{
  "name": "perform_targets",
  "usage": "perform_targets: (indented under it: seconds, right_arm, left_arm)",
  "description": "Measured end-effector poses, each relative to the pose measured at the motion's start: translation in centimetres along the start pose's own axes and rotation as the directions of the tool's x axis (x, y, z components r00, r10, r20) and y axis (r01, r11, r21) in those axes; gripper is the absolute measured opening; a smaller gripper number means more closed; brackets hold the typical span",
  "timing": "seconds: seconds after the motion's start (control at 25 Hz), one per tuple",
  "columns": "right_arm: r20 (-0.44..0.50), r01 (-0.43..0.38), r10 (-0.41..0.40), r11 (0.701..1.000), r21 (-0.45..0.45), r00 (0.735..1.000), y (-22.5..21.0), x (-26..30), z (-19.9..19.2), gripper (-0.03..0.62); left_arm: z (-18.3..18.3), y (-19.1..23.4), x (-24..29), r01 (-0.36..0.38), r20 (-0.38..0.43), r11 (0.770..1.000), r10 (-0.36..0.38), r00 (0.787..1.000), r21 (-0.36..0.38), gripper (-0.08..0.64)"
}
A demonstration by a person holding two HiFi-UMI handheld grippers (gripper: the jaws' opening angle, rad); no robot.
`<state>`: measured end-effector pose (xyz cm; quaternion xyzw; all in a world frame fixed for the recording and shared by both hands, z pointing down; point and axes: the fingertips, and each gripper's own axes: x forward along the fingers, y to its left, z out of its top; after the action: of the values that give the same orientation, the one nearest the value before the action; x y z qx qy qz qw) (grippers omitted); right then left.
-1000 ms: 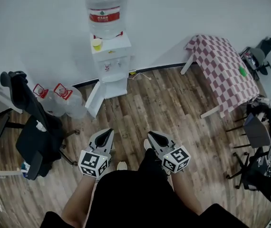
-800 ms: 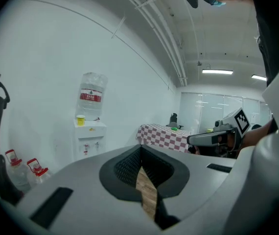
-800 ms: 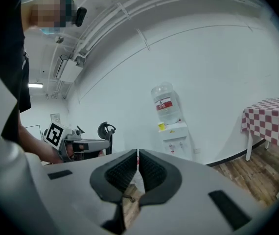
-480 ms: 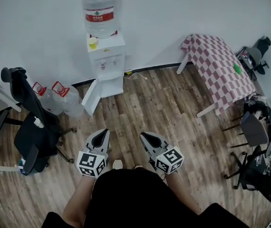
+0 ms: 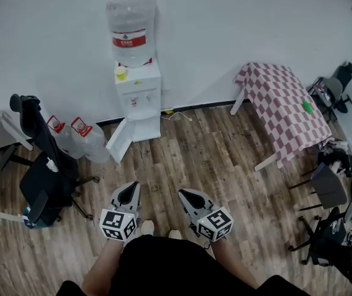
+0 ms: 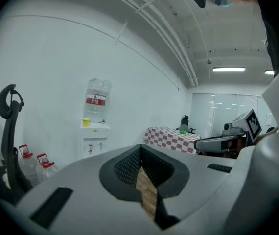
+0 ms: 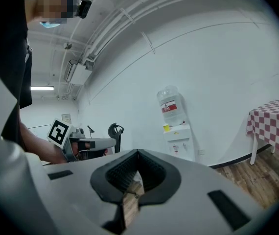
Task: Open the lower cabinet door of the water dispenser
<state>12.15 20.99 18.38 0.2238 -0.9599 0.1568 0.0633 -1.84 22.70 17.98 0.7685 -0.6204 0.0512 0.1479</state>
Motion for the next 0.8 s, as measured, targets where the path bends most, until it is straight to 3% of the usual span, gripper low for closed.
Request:
perform_targets:
  seconds: [0.24,0.6,0.8]
  right_arm:
    - [0.017,0.046,-0.046,0.999,0.021,0.999,-1.8,-0.8,0.0,0.021]
    - [0.081,0.062,-0.06,0.998,-0.031,0.995,-2.7,-0.4,4.2,0.021]
    - [0.078,0.062,-0.064,0.998,0.032,0.995,-2.5,0.4,3.4,0.021]
  left_arm:
    - [0.4,0.2,-0.5,-0.027,0.005,1.0,0.027,1.0,0.012,0.013]
    - [1.4,3.0,-0.6,-0.048,0.016,0.999,0.048,0.999,0.02,0.014]
    - [1.7,3.9,0.0,-0.037,0.023,0.999,0.037,0.999,0.019,0.013]
